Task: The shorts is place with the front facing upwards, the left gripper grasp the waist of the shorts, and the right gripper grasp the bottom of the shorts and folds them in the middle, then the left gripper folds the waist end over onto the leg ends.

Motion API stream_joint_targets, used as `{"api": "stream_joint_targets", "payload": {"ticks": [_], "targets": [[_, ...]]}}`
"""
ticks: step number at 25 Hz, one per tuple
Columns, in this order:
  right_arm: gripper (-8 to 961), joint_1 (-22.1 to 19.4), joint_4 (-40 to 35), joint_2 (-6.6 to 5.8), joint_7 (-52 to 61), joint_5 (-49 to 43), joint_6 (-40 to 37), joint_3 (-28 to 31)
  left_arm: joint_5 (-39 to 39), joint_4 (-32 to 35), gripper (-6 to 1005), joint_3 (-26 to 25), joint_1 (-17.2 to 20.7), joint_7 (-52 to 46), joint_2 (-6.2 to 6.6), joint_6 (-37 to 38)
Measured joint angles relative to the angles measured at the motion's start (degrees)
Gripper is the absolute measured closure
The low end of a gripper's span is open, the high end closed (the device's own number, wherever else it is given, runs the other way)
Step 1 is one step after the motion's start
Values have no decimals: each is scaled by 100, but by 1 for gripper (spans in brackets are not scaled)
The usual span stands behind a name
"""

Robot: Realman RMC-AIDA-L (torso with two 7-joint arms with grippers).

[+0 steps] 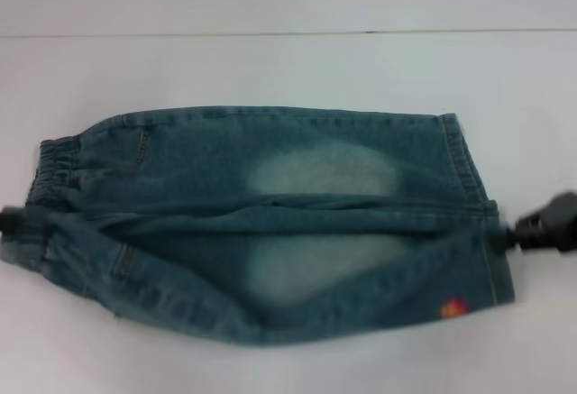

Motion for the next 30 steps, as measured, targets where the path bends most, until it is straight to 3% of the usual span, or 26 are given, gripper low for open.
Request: {"api": "stream_joint_targets", "payload": {"ticks": [3, 10, 16, 30], "targets": [[913, -144, 141, -6, 173, 703, 396, 286, -31, -32, 918, -214, -99, -287, 39, -258], [912, -194, 580, 45, 167, 1385, 1285, 308, -231, -339, 916, -347, -158, -485, 75, -847], [910, -151, 741, 193, 140, 1895, 2084, 269, -534, -529, 914, -345, -165, -545, 66, -1391], [907, 24, 821, 601, 3, 1907, 3951, 90, -703, -913, 909, -298, -126, -542, -42, -2700]]}}
